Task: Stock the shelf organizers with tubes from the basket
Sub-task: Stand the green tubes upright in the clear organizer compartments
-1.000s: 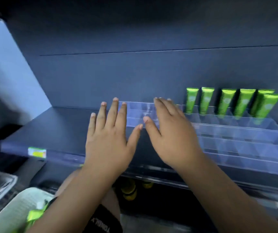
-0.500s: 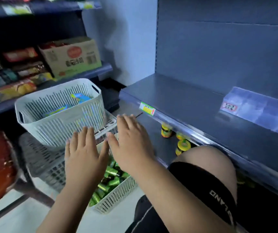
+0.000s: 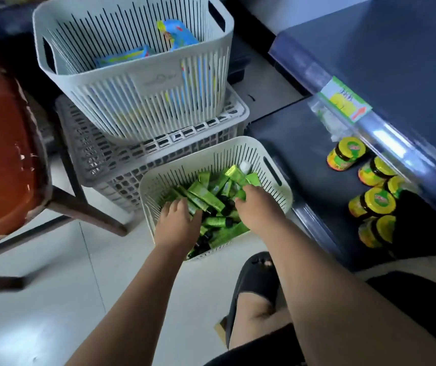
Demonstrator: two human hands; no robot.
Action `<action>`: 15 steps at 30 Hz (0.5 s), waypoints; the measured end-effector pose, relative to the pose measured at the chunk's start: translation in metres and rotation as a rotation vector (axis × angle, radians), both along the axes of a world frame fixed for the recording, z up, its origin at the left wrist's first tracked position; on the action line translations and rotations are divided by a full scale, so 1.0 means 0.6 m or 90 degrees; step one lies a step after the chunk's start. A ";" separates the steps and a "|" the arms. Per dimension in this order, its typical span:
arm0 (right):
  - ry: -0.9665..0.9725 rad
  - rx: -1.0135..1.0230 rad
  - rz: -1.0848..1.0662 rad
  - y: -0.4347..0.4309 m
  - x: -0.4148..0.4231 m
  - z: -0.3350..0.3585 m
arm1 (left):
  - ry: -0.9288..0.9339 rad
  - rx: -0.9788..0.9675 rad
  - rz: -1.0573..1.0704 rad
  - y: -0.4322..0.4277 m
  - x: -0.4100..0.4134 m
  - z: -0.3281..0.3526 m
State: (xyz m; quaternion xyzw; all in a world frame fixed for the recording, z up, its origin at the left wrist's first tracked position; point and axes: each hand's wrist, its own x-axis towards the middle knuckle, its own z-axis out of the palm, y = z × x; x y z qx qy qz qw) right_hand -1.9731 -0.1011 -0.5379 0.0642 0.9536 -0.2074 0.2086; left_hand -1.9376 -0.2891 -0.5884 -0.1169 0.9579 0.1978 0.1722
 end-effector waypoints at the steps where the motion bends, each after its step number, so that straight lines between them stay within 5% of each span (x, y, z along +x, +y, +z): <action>1: -0.016 -0.001 -0.007 0.003 -0.012 -0.019 | -0.029 0.006 0.009 -0.002 -0.008 -0.018; 10: -0.153 -0.092 -0.037 -0.039 -0.090 -0.172 | -0.108 0.081 0.228 0.007 -0.081 -0.128; 15: -0.106 0.018 0.030 -0.078 -0.107 -0.216 | -0.082 0.062 0.387 -0.019 -0.113 -0.244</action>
